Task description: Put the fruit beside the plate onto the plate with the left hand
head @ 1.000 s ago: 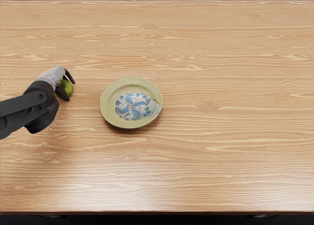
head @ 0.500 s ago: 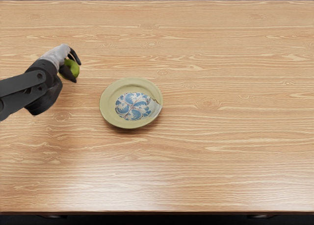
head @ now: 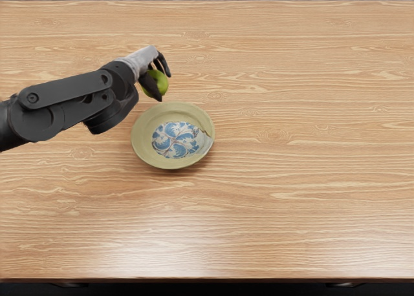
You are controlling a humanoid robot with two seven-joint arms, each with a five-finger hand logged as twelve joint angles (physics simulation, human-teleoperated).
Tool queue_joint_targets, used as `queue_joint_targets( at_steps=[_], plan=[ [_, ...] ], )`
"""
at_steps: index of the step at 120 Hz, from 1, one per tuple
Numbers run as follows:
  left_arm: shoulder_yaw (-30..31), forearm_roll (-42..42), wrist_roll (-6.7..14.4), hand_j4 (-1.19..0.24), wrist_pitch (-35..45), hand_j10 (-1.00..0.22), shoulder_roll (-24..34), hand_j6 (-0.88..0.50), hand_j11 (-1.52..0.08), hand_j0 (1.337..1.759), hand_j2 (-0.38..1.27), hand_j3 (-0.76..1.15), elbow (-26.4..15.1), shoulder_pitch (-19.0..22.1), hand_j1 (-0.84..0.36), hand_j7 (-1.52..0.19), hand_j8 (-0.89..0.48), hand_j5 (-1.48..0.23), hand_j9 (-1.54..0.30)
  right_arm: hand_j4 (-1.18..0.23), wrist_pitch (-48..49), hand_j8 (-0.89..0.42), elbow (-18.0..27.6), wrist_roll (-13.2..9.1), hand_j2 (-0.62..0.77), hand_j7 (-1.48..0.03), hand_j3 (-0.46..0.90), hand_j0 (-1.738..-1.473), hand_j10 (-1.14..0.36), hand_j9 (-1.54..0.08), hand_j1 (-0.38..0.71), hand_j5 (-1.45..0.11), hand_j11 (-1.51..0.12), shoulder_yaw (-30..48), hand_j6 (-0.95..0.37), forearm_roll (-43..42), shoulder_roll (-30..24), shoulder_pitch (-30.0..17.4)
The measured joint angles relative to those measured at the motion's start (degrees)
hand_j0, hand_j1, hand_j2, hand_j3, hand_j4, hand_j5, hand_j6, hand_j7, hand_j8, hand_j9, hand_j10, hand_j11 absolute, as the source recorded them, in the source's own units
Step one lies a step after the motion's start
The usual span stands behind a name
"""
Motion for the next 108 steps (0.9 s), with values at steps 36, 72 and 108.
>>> queue_joint_targets(
  at_steps=[36, 72, 108],
  plan=[
    [0.1, -1.0, 0.1, -0.67, -0.4, -0.44, -4.3, -0.35, -0.97, 1.65, 0.16, 0.0, -0.6, 0.0, -0.22, -0.99, -0.26, -1.03, -0.99, 0.0, 0.1, 0.0, 0.0, 0.0, 0.0, 0.0, 0.0, -1.658, 0.0, 0.0, -0.35, 0.0, 0.0, 0.0, 0.0, 0.0, 0.0, 0.0],
    [0.0, -5.1, 0.1, -0.7, 0.3, -0.45, 0.8, -0.41, -0.99, 1.652, 0.39, 0.0, -10.2, -0.7, -0.26, -1.0, -0.29, -1.04, -1.0, 0.0, 0.0, 0.0, 0.1, 0.0, 0.0, 0.0, 0.0, -1.658, 0.0, 0.0, -0.35, 0.0, 0.0, 0.0, 0.0, 0.0, 0.0, 0.1],
    [0.6, -9.5, 0.1, -0.73, 2.2, -0.51, 0.9, -0.51, -1.02, 1.655, 0.64, 0.0, -15.7, 1.1, -0.28, -1.04, -0.37, -1.09, -1.03, 0.0, 0.0, 0.0, 0.1, 0.0, 0.0, 0.0, 0.0, -1.658, 0.0, 0.0, -0.35, 0.0, 0.0, 0.0, 0.0, 0.0, 0.0, 0.3]
  ],
)
